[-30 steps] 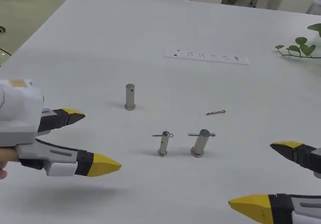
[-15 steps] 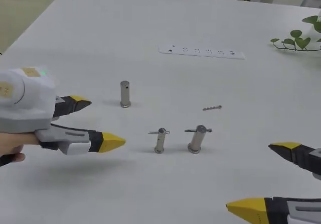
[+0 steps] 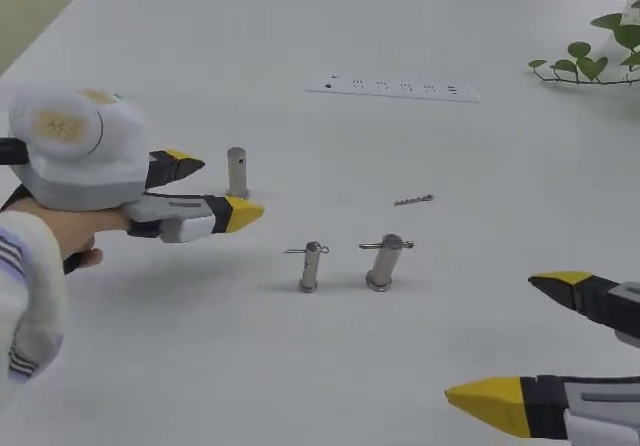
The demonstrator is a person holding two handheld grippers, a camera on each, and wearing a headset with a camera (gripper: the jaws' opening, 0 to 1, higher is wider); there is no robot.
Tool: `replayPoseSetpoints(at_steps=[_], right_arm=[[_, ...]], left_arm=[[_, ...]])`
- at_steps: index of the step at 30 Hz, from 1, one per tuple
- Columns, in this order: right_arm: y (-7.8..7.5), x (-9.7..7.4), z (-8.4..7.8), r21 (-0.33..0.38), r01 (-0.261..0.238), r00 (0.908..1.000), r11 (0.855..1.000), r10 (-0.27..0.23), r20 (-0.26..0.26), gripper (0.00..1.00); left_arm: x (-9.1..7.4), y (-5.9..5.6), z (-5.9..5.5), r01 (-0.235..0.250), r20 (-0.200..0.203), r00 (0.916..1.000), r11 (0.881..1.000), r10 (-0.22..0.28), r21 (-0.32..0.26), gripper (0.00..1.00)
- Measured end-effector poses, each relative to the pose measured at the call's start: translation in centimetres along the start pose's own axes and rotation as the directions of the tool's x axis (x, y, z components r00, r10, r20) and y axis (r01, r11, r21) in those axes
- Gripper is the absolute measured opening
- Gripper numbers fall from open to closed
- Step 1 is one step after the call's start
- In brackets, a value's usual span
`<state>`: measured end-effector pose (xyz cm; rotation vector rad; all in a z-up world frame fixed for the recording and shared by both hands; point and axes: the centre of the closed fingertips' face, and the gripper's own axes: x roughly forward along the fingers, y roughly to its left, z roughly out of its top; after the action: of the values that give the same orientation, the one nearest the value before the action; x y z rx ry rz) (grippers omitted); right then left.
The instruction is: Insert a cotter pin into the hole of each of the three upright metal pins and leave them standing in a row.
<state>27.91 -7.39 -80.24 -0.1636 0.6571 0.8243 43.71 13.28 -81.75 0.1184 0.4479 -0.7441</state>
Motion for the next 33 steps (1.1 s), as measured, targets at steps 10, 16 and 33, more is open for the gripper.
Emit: replayPoseSetpoints(at_steps=[10,16,33], right_arm=[[0.0,-0.3,0.1,0.011,0.013,0.9997,1.000,-0.013,0.020,0.95],[0.0,-0.4,0.5,0.005,0.018,0.9994,1.000,-0.018,0.030,0.95],[0.1,-0.5,1.3,-0.018,0.034,0.9978,0.999,-0.032,0.057,0.92]], left_arm=[[1.7,1.6,-0.8,-0.053,-0.033,0.9980,0.999,0.053,0.008,0.48],[2.0,1.9,-0.5,-0.060,-0.027,0.9978,0.998,0.060,-0.005,0.43],[3.3,2.8,-0.6,-0.112,-0.049,0.9922,0.993,0.114,0.042,0.21]])
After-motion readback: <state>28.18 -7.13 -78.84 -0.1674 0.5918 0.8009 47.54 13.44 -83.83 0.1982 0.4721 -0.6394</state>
